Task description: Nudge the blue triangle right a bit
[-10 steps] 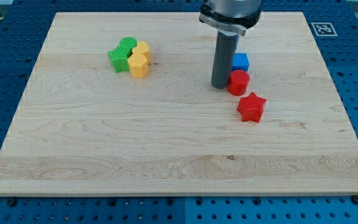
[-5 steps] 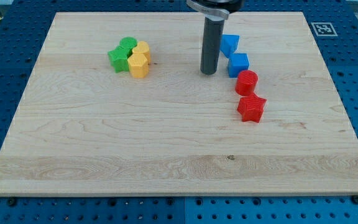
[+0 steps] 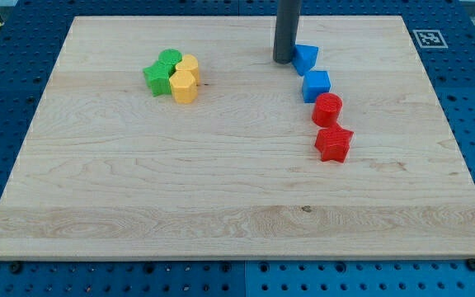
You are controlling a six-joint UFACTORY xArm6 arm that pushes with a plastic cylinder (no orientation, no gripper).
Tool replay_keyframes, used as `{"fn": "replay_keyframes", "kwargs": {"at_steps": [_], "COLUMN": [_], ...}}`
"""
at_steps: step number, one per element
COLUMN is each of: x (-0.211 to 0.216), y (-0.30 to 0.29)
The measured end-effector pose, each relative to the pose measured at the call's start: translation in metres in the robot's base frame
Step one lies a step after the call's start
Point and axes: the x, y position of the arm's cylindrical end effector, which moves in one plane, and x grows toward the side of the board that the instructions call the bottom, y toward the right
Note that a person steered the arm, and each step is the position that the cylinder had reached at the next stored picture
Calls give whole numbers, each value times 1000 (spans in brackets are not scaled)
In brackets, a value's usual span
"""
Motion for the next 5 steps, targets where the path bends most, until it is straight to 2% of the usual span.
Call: {"fn": "replay_keyframes", "kwargs": {"at_steps": [3,5], "x": [0,-15], "y": [4,-33]}}
